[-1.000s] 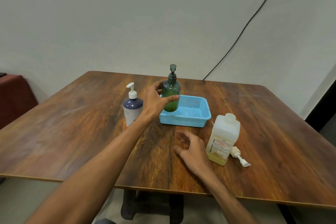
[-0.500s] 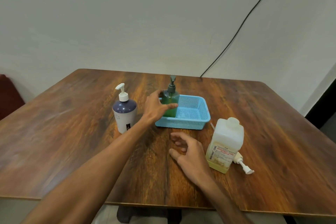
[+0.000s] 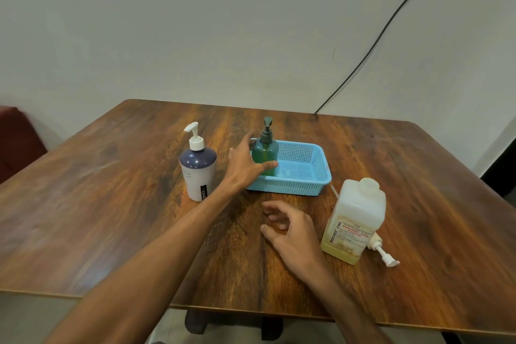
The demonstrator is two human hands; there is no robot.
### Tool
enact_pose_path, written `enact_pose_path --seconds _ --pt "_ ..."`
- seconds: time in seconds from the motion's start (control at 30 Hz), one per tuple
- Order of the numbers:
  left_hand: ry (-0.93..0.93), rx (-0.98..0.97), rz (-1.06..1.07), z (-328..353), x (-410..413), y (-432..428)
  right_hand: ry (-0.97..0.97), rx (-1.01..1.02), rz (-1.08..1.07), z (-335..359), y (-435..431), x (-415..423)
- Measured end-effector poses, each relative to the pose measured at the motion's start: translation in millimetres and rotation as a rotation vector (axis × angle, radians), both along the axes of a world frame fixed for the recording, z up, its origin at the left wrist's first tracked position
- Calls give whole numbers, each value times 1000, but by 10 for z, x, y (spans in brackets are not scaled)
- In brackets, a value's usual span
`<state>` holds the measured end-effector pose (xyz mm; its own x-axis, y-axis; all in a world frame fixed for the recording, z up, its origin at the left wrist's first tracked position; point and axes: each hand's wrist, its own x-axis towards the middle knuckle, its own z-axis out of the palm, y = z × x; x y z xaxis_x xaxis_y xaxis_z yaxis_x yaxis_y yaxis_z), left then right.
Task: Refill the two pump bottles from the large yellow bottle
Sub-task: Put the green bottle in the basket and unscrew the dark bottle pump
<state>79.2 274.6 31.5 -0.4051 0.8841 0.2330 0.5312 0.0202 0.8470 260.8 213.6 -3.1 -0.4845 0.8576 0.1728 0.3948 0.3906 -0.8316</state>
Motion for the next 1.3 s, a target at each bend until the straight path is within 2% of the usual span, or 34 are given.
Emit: enact_pose_path --seconds 0.27,0.4,0.6,0.7,0.97,1.3 --pt "9 235 36 58 62 -602 76 51 -40 139 -38 -75" --pt "-71 281 31 91 38 -1036 139 52 -34 259 -100 -209" --pt "-127 420 308 -26 -264 -1463 164 82 -28 322 -134 -595" --pt "-95 402 381 -130 -483 -1452 166 89 -27 295 -96 -794" --pt "-112 126 123 -243 -883 -1051 157 98 -9 188 104 -1112" --pt "-131 189 -13 -205 -753 -1126 245 38 121 211 63 -1058"
